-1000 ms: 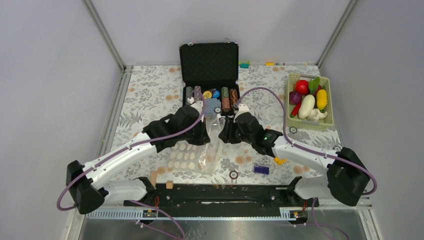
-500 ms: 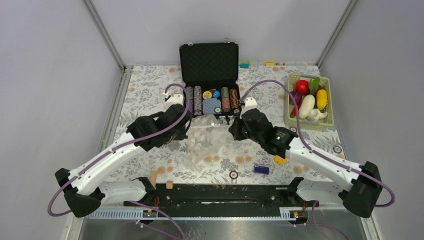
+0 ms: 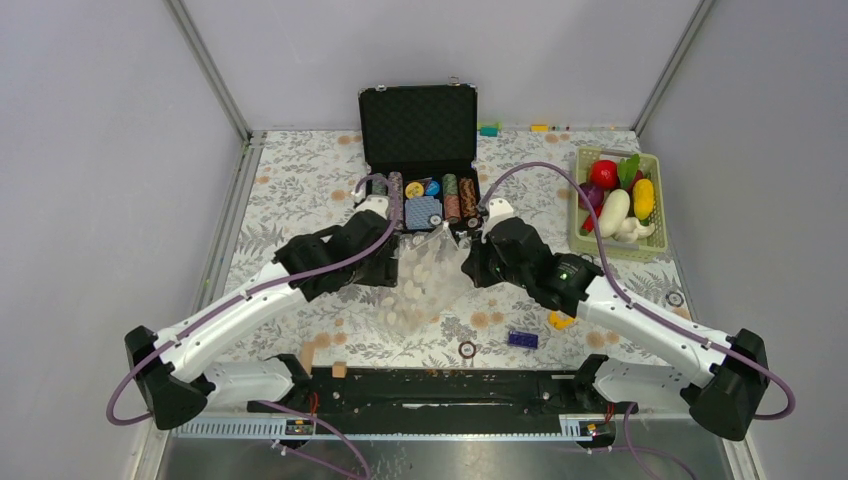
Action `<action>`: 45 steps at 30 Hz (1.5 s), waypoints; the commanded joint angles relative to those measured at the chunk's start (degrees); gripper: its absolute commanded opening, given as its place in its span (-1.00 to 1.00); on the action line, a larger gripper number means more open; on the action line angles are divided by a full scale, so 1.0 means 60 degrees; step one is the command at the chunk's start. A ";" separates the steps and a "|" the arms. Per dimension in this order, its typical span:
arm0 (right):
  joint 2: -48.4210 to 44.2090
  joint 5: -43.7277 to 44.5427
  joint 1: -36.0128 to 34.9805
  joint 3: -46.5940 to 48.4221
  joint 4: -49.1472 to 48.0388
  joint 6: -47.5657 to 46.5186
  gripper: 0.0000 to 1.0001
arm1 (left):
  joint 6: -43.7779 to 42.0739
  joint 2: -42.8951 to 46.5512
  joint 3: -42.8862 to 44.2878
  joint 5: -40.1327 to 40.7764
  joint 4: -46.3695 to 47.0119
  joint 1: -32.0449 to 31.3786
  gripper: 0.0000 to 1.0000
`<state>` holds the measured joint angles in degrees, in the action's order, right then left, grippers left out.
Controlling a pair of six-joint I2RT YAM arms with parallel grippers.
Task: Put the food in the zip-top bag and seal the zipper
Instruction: Open the zipper of the food storage bag.
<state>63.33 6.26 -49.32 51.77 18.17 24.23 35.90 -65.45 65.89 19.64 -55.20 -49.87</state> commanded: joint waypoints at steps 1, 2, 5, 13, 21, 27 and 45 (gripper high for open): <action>0.0192 -0.0618 0.0061 0.0449 -0.0175 0.0076 -1.00 | -0.0655 -0.0154 -0.0182 -0.1927 0.1758 0.0034 0.28; 0.0238 -0.0659 0.0061 0.0512 -0.0166 0.0166 -1.00 | -0.0698 -0.0168 -0.0238 -0.2125 0.1954 0.0033 0.41; 0.0331 -0.0673 0.0063 0.0606 -0.0164 0.0607 -1.00 | -0.0680 -0.0159 -0.0554 -0.2900 0.2865 0.0022 0.67; 0.0274 -0.0464 0.0046 0.0639 -0.0035 0.1516 -1.00 | -0.0487 -0.1475 -0.0007 -0.2764 0.3172 -0.0314 0.61; 0.0114 0.0481 0.0068 0.0722 0.0644 0.0684 -1.00 | -0.0189 -0.1922 0.1386 0.0911 -0.0012 -0.0720 -0.59; 0.0001 0.1891 0.0198 0.0777 0.1556 0.0116 -1.00 | 0.0710 -0.1635 0.2435 0.3521 -0.2747 -0.0717 -1.00; 0.0566 -0.1003 0.1423 0.0991 0.0161 -0.1011 0.36 | 0.0348 -0.2433 0.1587 0.0719 0.1370 -0.0489 -1.00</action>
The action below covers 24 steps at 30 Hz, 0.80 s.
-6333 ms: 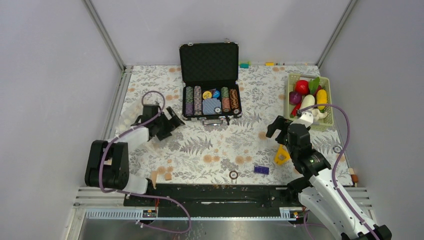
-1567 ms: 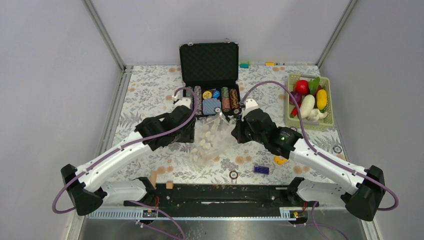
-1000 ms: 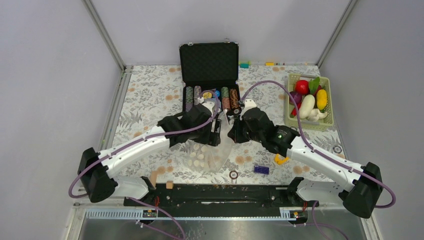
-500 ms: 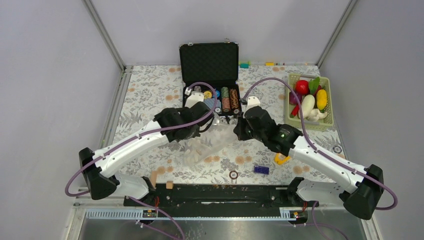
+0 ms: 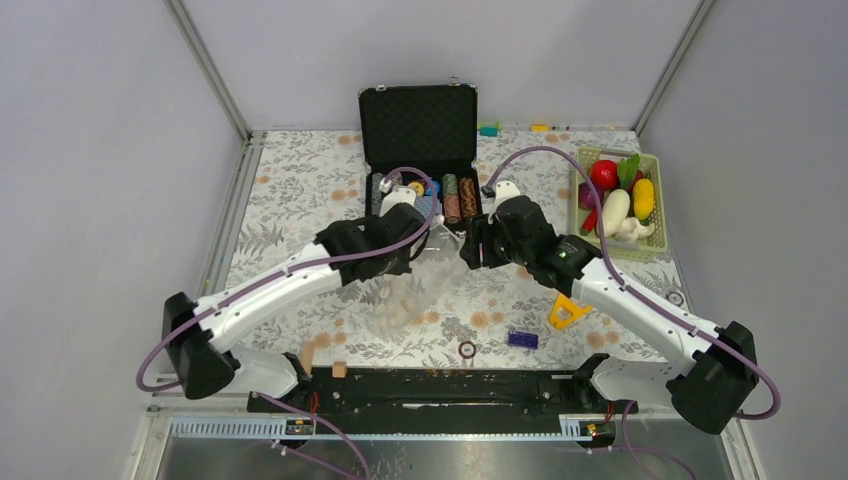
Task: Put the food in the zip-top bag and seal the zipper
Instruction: Open the zipper of the food storage bag, then move the bin to the center of the board.
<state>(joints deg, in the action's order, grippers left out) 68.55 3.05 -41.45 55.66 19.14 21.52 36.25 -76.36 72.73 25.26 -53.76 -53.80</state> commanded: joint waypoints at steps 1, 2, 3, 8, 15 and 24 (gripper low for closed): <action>-0.0485 -0.0351 0.0148 0.0389 0.0112 -0.0568 0.59 | 0.0338 -0.0788 0.0560 -0.0112 0.1131 0.0184 -1.00; -0.0705 -0.0110 0.0234 0.0384 0.0237 -0.0536 0.82 | 0.0359 -0.0900 0.0633 -0.0083 0.1160 0.0206 -1.00; -0.0936 0.0179 0.0336 0.0359 0.0344 -0.0530 0.97 | 0.0372 -0.1000 0.0684 -0.0064 0.1197 0.0238 -1.00; -0.1802 0.1301 0.1948 0.0669 0.1458 -0.0155 0.99 | 0.0296 -0.1240 0.0600 -0.0302 0.1504 0.0474 -1.00; 0.0057 0.1865 0.4730 0.1474 0.1617 -0.0283 0.99 | 0.0020 -0.1101 0.0141 -0.1023 0.2062 0.0888 -1.00; 0.5060 0.1389 0.6411 0.4317 0.2411 -0.0864 0.60 | -0.0063 -0.0340 -0.0652 -0.1273 0.2380 0.1065 -1.00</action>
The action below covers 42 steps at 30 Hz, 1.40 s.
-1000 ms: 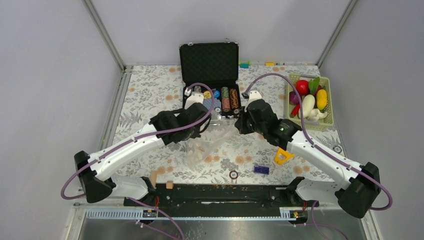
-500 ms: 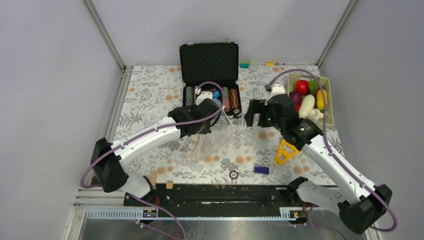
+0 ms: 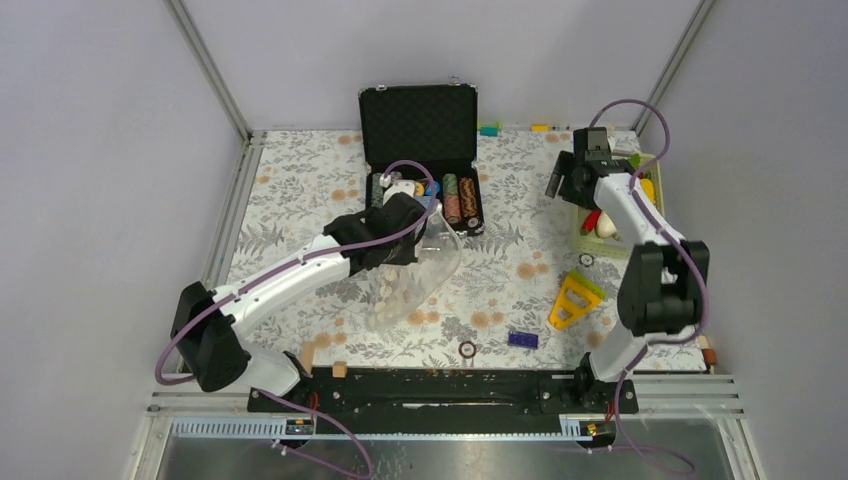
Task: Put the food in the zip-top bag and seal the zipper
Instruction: Move the bin to the center of the board.
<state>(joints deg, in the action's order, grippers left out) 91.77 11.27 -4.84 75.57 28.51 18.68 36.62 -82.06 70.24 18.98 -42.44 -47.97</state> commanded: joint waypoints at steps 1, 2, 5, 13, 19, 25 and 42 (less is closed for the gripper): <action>0.1453 0.0383 0.0316 0.1101 0.0864 -0.0420 0.60 | -0.0147 0.0642 -0.0286 -0.0279 0.0477 0.0116 -1.00; 0.1684 0.0631 0.0334 0.1180 0.0896 -0.0469 0.61 | -0.0173 0.0657 -0.0325 -0.0346 0.0456 0.0128 -1.00; 0.2127 0.0847 0.0378 0.1227 0.1100 -0.0442 0.61 | -0.0300 0.0720 -0.0394 -0.0416 0.0373 0.0157 -1.00; 0.2099 -0.1801 0.0303 0.0442 0.0967 -0.0794 -0.27 | -0.0352 0.0826 -0.0441 -0.0191 0.0333 0.0173 -1.00; 0.1148 -0.2297 -0.0644 -0.0624 0.0826 -0.0925 -0.52 | -0.0438 0.1008 -0.0683 -0.0025 0.0389 0.0169 -1.00; 0.0001 -0.1976 -0.1907 -0.2074 0.0709 0.0089 -0.55 | -0.0511 0.1072 -0.0859 -0.0108 0.0539 0.0170 -1.00; -0.2761 0.0950 -0.3642 -0.2857 0.0721 0.1080 0.95 | -0.0260 0.0865 -0.0473 -0.0033 0.0305 0.0179 -1.00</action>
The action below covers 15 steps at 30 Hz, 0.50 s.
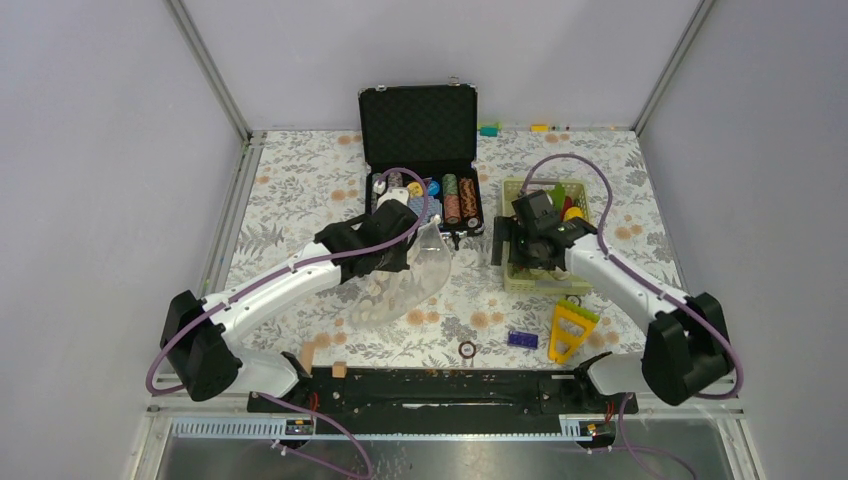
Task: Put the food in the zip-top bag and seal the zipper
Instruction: Move the bin to the center of the board, then pick up the fake vegetable from the bin.
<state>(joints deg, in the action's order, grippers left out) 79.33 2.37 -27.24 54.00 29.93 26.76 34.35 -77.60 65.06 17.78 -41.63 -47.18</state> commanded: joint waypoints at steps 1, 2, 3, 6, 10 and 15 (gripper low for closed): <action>-0.0713 0.2957 0.0193 0.0855 0.0527 -0.0388 0.99 | 0.0166 0.0097 0.0469 0.0178 0.0113 0.0049 -1.00; -0.0675 0.3343 0.0385 0.0972 0.0477 -0.0557 0.99 | 0.0204 0.0072 0.0550 0.0180 0.0092 0.0044 -1.00; -0.0553 0.3408 0.0680 0.1107 0.0461 -0.0633 0.99 | 0.0251 0.0023 0.0634 0.0182 0.0058 0.0041 -1.00; 0.0161 0.2765 0.1679 0.1517 0.0483 -0.0512 0.83 | 0.0319 -0.0015 0.0779 0.0188 -0.0005 0.0041 -1.00; 0.1231 0.2624 0.2200 0.1964 0.0207 -0.0565 0.66 | 0.0297 -0.0030 0.0816 0.0262 -0.0006 0.0043 -1.00; 0.2420 0.2512 0.2307 0.2586 0.0226 -0.0387 0.51 | 0.0316 -0.0170 0.0895 0.0256 -0.0056 0.0041 -1.00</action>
<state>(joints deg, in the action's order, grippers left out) 90.24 16.47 -13.43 65.60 31.03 23.86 35.66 -77.87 67.53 18.06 -42.70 -47.18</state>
